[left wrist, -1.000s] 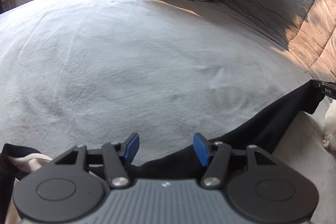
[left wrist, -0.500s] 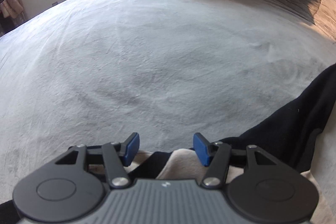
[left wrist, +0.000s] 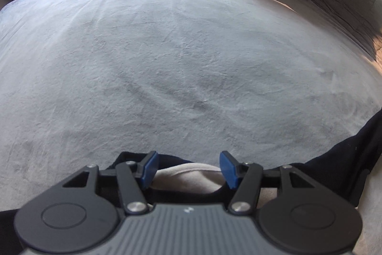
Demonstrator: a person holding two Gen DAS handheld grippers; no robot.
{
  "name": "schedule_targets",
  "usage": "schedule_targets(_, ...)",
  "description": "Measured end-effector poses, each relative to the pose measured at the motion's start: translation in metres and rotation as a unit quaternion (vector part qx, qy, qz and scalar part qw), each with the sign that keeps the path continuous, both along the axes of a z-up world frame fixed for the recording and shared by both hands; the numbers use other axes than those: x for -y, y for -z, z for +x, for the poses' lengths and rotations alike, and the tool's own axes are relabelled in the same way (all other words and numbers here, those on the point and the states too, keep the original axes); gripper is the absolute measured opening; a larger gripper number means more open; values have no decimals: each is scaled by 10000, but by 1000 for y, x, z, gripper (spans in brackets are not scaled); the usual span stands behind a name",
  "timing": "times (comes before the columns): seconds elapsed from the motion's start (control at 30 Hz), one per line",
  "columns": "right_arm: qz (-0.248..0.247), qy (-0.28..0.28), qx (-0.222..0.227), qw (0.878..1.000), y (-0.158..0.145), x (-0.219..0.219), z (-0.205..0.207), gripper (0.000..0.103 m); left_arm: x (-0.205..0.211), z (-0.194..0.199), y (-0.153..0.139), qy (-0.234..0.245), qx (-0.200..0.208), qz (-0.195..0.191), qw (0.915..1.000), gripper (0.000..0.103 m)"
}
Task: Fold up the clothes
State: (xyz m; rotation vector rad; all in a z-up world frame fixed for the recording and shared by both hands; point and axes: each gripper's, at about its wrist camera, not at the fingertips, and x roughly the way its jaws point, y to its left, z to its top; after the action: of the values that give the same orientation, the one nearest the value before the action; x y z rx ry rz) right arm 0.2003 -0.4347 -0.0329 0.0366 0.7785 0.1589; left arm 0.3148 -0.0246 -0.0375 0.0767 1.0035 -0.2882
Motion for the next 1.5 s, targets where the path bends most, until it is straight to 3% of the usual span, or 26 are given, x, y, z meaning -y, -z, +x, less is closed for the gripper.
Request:
schedule_targets(0.17,20,-985,-87,9951,0,-68,16,45,8,-1,-4,-230,-79,126,9996,58)
schedule_targets(0.33,-174,-1434,-173,9894,6,-108,22,45,17,-3,-10,-136,-16,-12,9999,58)
schedule_targets(0.53,-410,-1954,-276,9795,14,-154,29,45,20,-1,-8,-65,-14,225,9997,58)
schedule_targets(0.7,-692,-2087,-295,9751,20,-173,30,43,18,-3,-5,16,-44,206,9998,58)
schedule_targets(0.73,-721,-2131,-293,9739,21,-175,29,37,17,-4,-5,17,-43,165,9999,58)
schedule_targets(0.8,-812,-2186,-292,9720,22,-179,28,5,14,-5,-5,18,-43,84,10000,57)
schedule_targets(0.83,-882,-2191,-256,9714,22,-182,26,4,13,-5,-5,18,-43,43,10000,57)
schedule_targets(0.9,-985,-2194,-131,9706,19,-184,19,4,9,-8,-6,-19,-7,-53,10000,39)
schedule_targets(0.97,-971,-2188,22,9709,14,-183,10,4,5,-10,-6,-69,41,-154,9999,37)
schedule_targets(1.13,-924,-2245,307,9696,7,-182,-17,4,-5,-12,-10,-93,-14,-498,9987,39)
schedule_targets(1.33,-888,-2524,159,9634,18,-189,-40,0,-14,-4,-14,-220,-26,-838,9962,53)
schedule_targets(1.5,-881,-2447,131,9655,29,-193,-43,0,-5,11,-3,-263,-242,-775,9964,55)
